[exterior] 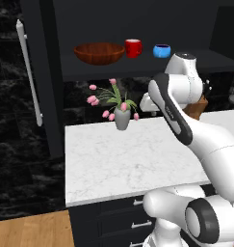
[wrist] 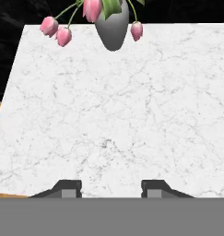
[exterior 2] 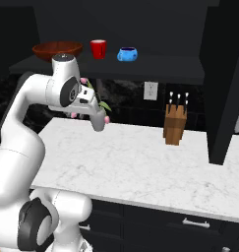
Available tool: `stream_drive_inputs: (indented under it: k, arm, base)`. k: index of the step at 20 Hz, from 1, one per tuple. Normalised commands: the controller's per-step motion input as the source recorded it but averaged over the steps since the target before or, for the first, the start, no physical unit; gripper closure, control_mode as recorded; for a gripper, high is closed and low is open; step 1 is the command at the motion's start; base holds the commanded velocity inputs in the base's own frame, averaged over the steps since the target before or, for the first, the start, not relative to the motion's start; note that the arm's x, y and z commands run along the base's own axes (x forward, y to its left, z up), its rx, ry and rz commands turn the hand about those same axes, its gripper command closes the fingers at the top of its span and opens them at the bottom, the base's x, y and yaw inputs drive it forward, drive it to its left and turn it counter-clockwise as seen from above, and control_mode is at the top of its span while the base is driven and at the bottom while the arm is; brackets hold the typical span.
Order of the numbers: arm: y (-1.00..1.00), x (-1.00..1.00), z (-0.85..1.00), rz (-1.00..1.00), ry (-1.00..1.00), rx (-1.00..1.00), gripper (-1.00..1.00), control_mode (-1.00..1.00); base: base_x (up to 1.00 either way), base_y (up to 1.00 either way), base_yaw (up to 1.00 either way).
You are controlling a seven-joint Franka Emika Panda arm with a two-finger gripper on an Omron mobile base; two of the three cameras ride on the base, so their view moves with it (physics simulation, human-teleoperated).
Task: Gather all objects into one cabinet and sort the glasses and bowls to opposite sides.
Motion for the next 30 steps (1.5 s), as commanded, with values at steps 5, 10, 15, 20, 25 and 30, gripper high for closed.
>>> stream_drive_inputs:
  k: [5, 10, 15, 20, 25, 30]
  arm:
    - [-0.09, 0.11, -0.16, 0.0, -0.01, -0.01, -1.0, -1.0]
    - [0.01, 0.0, -0.23, 0.0, -0.13, 0.0, -1.0, -1.0]
    - [0.19, -0.23, -0.31, -0.03, -0.27, -0.09, -1.0, -1.0]
    - [0.02, -0.47, 0.19, -0.07, -0.34, -0.02, -1.0, -1.0]
    - [0.0, -0.59, 0.54, -0.01, -0.37, 0.15, -1.0, -1.0]
    - [-0.05, -0.19, 0.09, 0.0, -0.09, 0.08, -1.0, -1.0]
  base:
    - [0.0, 0.0, 0.0]
    - [0.0, 0.0, 0.0]
    - [0.0, 0.0, 0.0]
    - [0.0, 0.0, 0.0]
    - [0.0, 0.0, 0.0]
    - [0.0, 0.0, 0.0]
